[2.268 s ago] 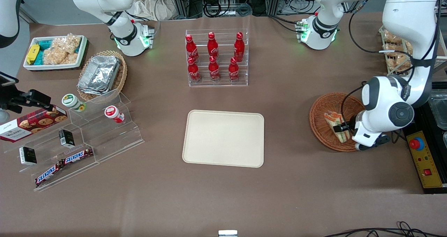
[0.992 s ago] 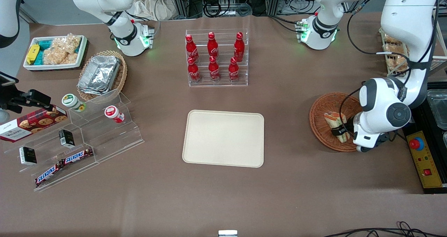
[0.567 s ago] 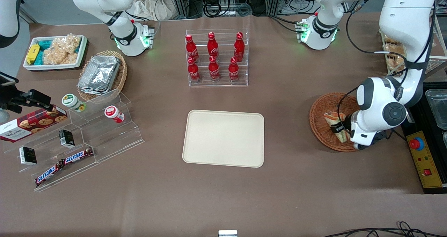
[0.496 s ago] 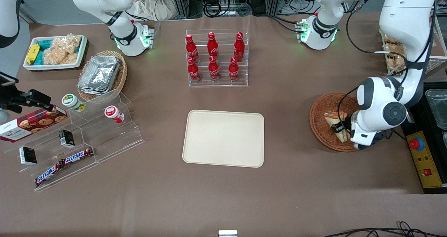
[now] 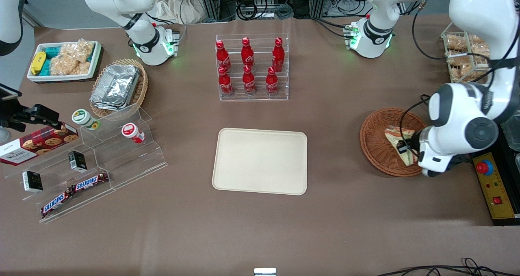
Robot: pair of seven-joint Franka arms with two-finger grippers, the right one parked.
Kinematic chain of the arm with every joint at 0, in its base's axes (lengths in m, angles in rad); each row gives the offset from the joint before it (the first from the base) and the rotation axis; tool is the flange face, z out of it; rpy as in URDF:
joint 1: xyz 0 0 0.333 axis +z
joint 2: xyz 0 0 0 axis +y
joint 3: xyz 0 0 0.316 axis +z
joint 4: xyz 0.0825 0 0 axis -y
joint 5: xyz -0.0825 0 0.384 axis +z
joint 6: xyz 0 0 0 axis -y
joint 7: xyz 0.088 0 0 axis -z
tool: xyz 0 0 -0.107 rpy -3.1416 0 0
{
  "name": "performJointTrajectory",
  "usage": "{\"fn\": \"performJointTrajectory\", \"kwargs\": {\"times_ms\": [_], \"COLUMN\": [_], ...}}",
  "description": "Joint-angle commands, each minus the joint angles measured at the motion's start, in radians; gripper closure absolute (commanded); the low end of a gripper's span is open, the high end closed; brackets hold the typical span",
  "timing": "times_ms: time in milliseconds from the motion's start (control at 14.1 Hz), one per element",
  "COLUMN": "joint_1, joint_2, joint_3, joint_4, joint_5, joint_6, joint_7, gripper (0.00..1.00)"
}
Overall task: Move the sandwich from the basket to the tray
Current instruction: 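Lift the sandwich and carry it with the left gripper to the tray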
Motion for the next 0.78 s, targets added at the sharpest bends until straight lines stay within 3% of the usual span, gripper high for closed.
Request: {"fn": "performJointTrajectory", "kwargs": {"times_ms": [0,213,354,709], "joint_1": [-0.052,-0.150,-0.256,-0.442], "joint_2": [0.015,0.018,0.095,0.244], "joint_3": [0.003,0.003,0.003,0.005], "joint_4": [0.249,0.327,0.330,0.339], "joint_5": [-0.004,-0.009,-0.009,0.002], "joint_6": [-0.222,-0.255,-0.238,-0.054], "joint_7": [0.000,-0.007,-0.012,-0.011], "gripper": [1.00,1.00,1.00,1.00]}}
